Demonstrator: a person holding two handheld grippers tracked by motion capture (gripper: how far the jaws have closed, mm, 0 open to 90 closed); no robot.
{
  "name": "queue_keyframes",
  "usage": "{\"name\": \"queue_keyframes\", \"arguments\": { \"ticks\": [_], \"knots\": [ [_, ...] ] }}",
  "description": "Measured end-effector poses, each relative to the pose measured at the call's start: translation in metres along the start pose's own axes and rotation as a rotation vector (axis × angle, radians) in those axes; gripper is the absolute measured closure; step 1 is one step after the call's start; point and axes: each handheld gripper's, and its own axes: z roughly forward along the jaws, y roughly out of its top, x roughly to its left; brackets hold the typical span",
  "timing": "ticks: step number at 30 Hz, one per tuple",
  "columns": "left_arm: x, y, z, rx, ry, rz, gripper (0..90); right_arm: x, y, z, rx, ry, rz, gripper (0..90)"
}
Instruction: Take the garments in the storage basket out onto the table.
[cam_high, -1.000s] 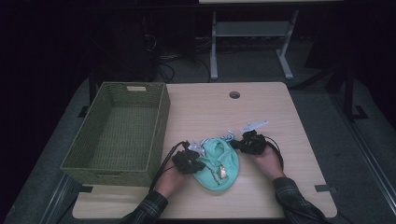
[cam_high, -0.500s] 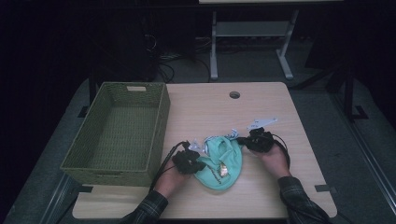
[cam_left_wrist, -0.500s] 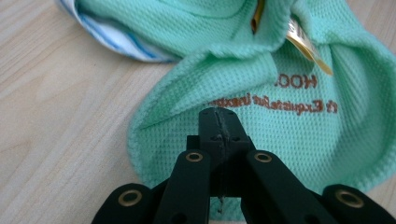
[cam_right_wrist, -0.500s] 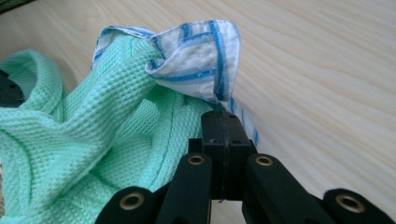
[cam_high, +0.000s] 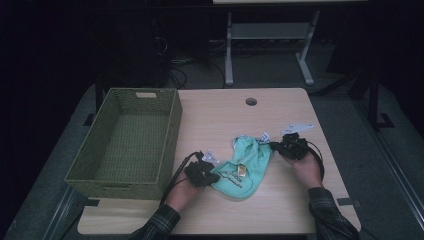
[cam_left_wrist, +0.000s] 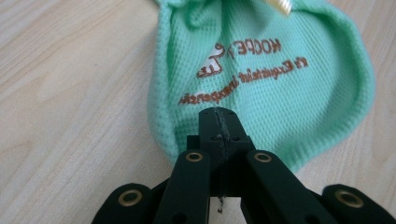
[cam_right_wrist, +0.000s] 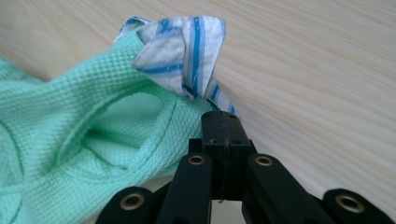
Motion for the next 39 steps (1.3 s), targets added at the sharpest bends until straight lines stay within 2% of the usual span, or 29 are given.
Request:
{"name": "queue_keyframes", "arguments": {
  "ticks": [6, 8, 11, 14, 18, 25, 27, 32, 37, 39],
  "knots": [
    [0.000, 0.000, 0.000, -0.001, 0.002, 0.002, 89.6, -0.008, -0.006, 0.001, 0.019, -0.026, 0.016, 90.0],
    [0.000, 0.000, 0.000, -0.003, 0.003, 0.002, 89.6, -0.007, -0.006, 0.003, 0.026, -0.006, 0.022, 90.0],
    [-0.001, 0.000, 0.000, 0.001, 0.003, 0.005, 89.6, -0.006, -0.004, -0.001, 0.006, 0.025, 0.026, 87.0],
    [-0.001, 0.000, 0.000, 0.001, 0.003, 0.005, 89.6, -0.007, -0.002, -0.008, -0.022, 0.033, 0.020, 81.0],
    [-0.001, 0.000, 0.000, 0.003, 0.008, 0.008, 89.6, -0.009, 0.003, -0.020, -0.047, 0.050, 0.018, 78.5],
    [-0.001, 0.000, 0.000, 0.005, 0.010, 0.008, 89.6, -0.006, 0.018, -0.030, -0.056, 0.085, 0.009, 75.9],
    [-0.002, 0.000, 0.000, 0.005, 0.010, 0.007, 89.6, -0.004, 0.020, -0.030, -0.060, 0.093, 0.011, 75.9],
    [-0.001, 0.001, 0.000, 0.005, 0.012, 0.011, 89.6, 0.005, 0.037, -0.020, -0.040, 0.114, -0.033, 75.9],
    [-0.001, 0.001, 0.000, 0.000, 0.014, 0.017, 89.6, 0.012, 0.049, -0.012, -0.028, 0.130, -0.053, 76.0],
    [-0.002, 0.001, 0.001, -0.005, 0.010, 0.003, 89.6, 0.014, 0.054, -0.007, -0.022, 0.143, -0.056, 76.4]
  ]
}}
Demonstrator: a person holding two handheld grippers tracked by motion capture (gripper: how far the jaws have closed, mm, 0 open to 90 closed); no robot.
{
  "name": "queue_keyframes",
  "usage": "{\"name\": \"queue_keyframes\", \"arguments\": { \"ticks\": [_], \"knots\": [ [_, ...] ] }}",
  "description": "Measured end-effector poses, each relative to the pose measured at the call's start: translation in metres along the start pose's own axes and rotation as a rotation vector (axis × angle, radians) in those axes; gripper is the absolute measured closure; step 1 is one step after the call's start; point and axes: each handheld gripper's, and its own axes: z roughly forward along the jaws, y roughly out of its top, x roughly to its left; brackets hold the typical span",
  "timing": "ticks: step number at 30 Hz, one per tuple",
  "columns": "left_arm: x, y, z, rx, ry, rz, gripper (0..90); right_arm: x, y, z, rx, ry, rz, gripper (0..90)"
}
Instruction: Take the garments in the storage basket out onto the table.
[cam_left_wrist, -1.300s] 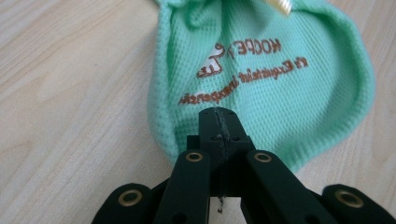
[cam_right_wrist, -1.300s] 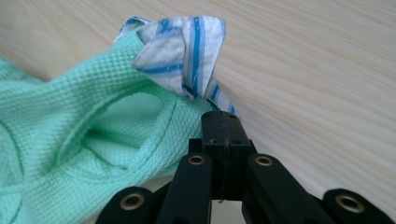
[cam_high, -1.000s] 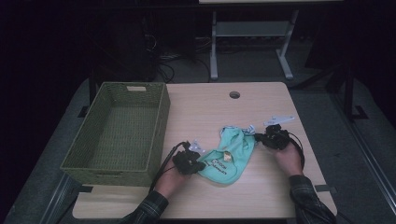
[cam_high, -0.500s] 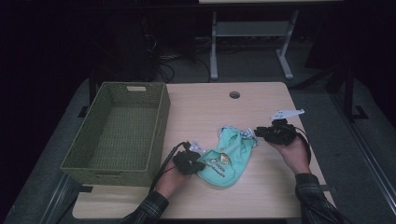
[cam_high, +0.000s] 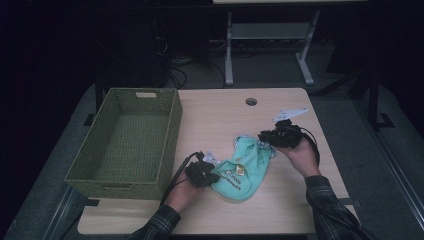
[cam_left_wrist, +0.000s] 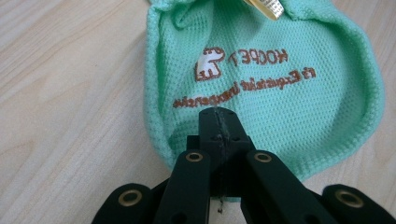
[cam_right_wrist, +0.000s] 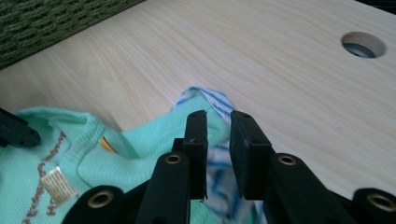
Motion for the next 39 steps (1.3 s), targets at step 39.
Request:
{"name": "queue_keyframes", "arguments": {
  "ticks": [39],
  "knots": [
    [-0.002, 0.000, 0.001, -0.005, 0.010, -0.003, 89.6, 0.015, 0.006, 0.095, 0.184, -0.012, -0.071, 85.8]
  ]
}}
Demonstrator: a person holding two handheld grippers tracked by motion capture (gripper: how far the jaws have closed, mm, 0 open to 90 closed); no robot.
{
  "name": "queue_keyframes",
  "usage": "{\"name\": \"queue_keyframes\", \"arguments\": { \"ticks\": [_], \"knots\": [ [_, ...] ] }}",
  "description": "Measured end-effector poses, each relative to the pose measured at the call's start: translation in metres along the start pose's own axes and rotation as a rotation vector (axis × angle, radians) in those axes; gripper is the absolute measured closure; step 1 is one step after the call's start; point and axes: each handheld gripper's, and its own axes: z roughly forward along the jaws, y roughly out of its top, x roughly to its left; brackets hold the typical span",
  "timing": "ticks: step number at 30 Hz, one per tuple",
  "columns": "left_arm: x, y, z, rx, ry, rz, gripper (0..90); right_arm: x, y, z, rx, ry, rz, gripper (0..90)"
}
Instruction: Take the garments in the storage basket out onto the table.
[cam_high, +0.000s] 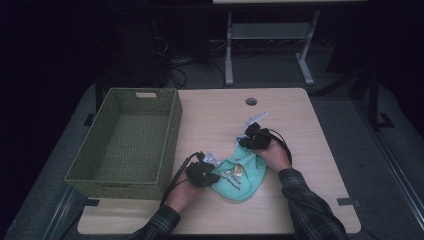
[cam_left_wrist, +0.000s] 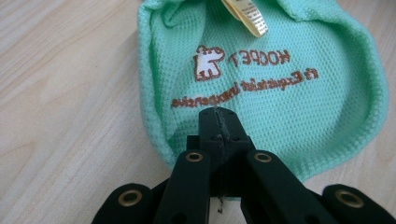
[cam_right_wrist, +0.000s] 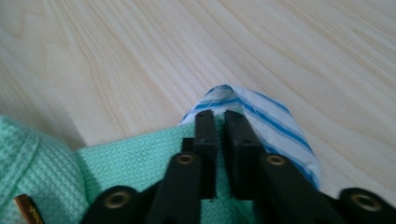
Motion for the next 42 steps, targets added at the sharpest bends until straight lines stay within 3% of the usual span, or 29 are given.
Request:
{"name": "queue_keyframes", "arguments": {
  "ticks": [7, 11, 16, 20, 27, 28, 29, 30, 35, 36, 40, 42],
  "knots": [
    [0.000, 0.000, 0.000, 0.001, -0.001, -0.001, 89.6, 0.000, 0.000, -0.002, -0.003, -0.004, 0.003, 89.0],
    [0.000, 0.000, 0.000, 0.000, -0.001, 0.002, 89.6, -0.002, 0.002, -0.009, -0.046, 0.002, 0.019, 88.9],
    [0.001, 0.000, -0.001, 0.007, 0.003, 0.016, 89.6, -0.009, 0.011, -0.018, -0.078, -0.025, 0.038, 88.9],
    [0.001, 0.000, -0.001, 0.007, 0.000, 0.012, 89.6, -0.016, 0.015, -0.015, -0.090, -0.028, 0.075, 89.0],
    [0.001, 0.000, -0.001, 0.005, 0.001, 0.013, 89.6, -0.023, 0.014, -0.002, -0.076, -0.031, 0.095, 87.5],
    [0.002, -0.001, -0.001, 0.001, 0.001, 0.017, 89.5, -0.022, 0.013, -0.003, -0.091, -0.037, 0.086, 80.0],
    [0.002, -0.001, -0.001, 0.001, 0.001, 0.017, 89.4, -0.022, 0.013, -0.003, -0.091, -0.037, 0.086, 80.0],
    [0.002, -0.001, -0.001, -0.002, -0.005, 0.003, 89.3, -0.021, 0.012, -0.008, -0.115, -0.020, 0.094, 76.4],
    [0.003, -0.001, -0.001, 0.003, -0.011, 0.003, 88.3, -0.018, 0.008, -0.025, -0.146, -0.012, 0.102, 78.2],
    [0.003, -0.001, -0.001, 0.002, -0.013, 0.000, 88.2, -0.017, 0.006, -0.034, -0.164, -0.021, 0.083, 80.6],
    [0.003, -0.001, -0.001, 0.006, -0.011, 0.003, 88.2, -0.013, 0.003, -0.051, -0.181, -0.006, 0.083, 89.6],
    [0.003, -0.001, -0.001, 0.003, -0.011, 0.002, 88.2, -0.011, 0.000, -0.058, -0.184, -0.003, 0.068, 89.8]
  ]
}}
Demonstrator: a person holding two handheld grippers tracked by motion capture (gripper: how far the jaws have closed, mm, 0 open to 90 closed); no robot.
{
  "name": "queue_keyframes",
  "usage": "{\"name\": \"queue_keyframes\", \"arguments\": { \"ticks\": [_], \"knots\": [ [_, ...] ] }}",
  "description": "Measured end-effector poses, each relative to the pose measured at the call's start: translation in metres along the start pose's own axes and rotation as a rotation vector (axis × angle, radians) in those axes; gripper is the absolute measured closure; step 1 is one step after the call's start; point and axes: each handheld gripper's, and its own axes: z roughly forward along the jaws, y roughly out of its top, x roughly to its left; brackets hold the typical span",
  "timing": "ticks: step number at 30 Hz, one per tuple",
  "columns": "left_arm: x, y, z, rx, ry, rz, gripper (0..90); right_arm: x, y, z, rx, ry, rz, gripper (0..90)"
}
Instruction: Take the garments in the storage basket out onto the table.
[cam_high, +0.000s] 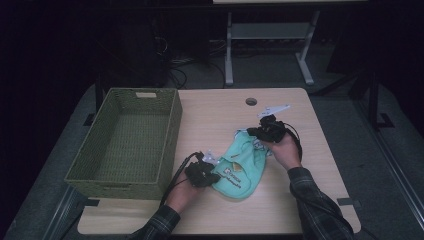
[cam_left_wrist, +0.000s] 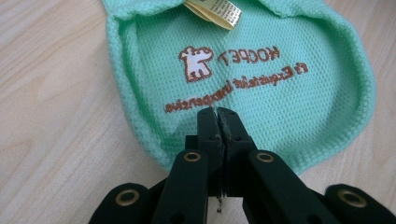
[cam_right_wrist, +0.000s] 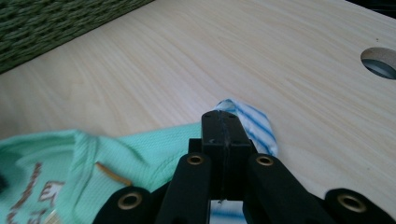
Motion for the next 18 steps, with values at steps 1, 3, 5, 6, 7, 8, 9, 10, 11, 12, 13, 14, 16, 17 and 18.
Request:
{"name": "queue_keyframes", "arguments": {
  "ticks": [1, 3, 5, 6, 7, 8, 9, 10, 11, 12, 13, 14, 16, 17, 18],
  "knots": [
    [0.000, 0.000, 0.000, 0.000, 0.000, 0.000, 88.2, 0.001, -0.001, -0.003, -0.002, 0.006, 0.001, 89.8],
    [0.000, 0.000, 0.000, -0.004, 0.001, 0.000, 88.3, 0.003, -0.004, -0.010, -0.009, 0.012, -0.010, 89.8],
    [0.000, 0.000, 0.000, 0.000, 0.003, 0.001, 88.3, 0.003, -0.006, -0.013, -0.010, 0.016, -0.012, 89.8],
    [0.000, 0.000, 0.000, 0.006, 0.000, -0.005, 88.3, 0.006, -0.008, -0.018, -0.016, 0.028, -0.004, 89.8],
    [0.000, 0.000, 0.000, 0.006, 0.000, -0.005, 88.4, 0.006, -0.008, -0.018, -0.016, 0.028, -0.004, 89.8],
    [0.000, 0.000, 0.000, 0.006, 0.002, -0.006, 88.3, 0.009, -0.012, -0.023, -0.012, 0.033, 0.001, 89.8],
    [0.000, 0.000, 0.000, 0.006, 0.002, -0.006, 88.3, 0.009, -0.012, -0.023, -0.012, 0.033, 0.001, 89.8],
    [0.000, 0.000, 0.000, 0.005, -0.001, -0.015, 88.3, 0.011, -0.017, -0.026, -0.010, 0.036, -0.007, 89.8],
    [0.000, 0.000, 0.000, 0.005, -0.001, -0.015, 88.3, 0.011, -0.017, -0.026, -0.010, 0.036, -0.007, 89.8],
    [0.000, 0.001, 0.000, 0.008, -0.001, -0.020, 88.4, 0.013, -0.023, -0.030, -0.008, 0.039, -0.014, 89.9],
    [0.000, 0.001, 0.000, 0.008, -0.001, -0.020, 88.3, 0.014, -0.026, -0.031, -0.004, 0.039, -0.016, 89.9],
    [0.000, 0.001, 0.000, 0.011, 0.000, -0.022, 88.4, 0.015, -0.029, -0.033, -0.001, 0.040, -0.023, 89.8],
    [0.000, 0.001, 0.000, 0.012, -0.004, -0.035, 88.4, 0.018, -0.035, -0.036, 0.006, 0.043, -0.024, 89.9],
    [0.000, 0.001, 0.000, 0.010, -0.002, -0.035, 88.4, 0.019, -0.039, -0.038, 0.008, 0.046, -0.022, 89.9],
    [0.001, 0.001, 0.000, 0.011, -0.002, -0.033, 88.4, 0.020, -0.042, -0.040, 0.008, 0.046, -0.028, 89.9]
  ]
}}
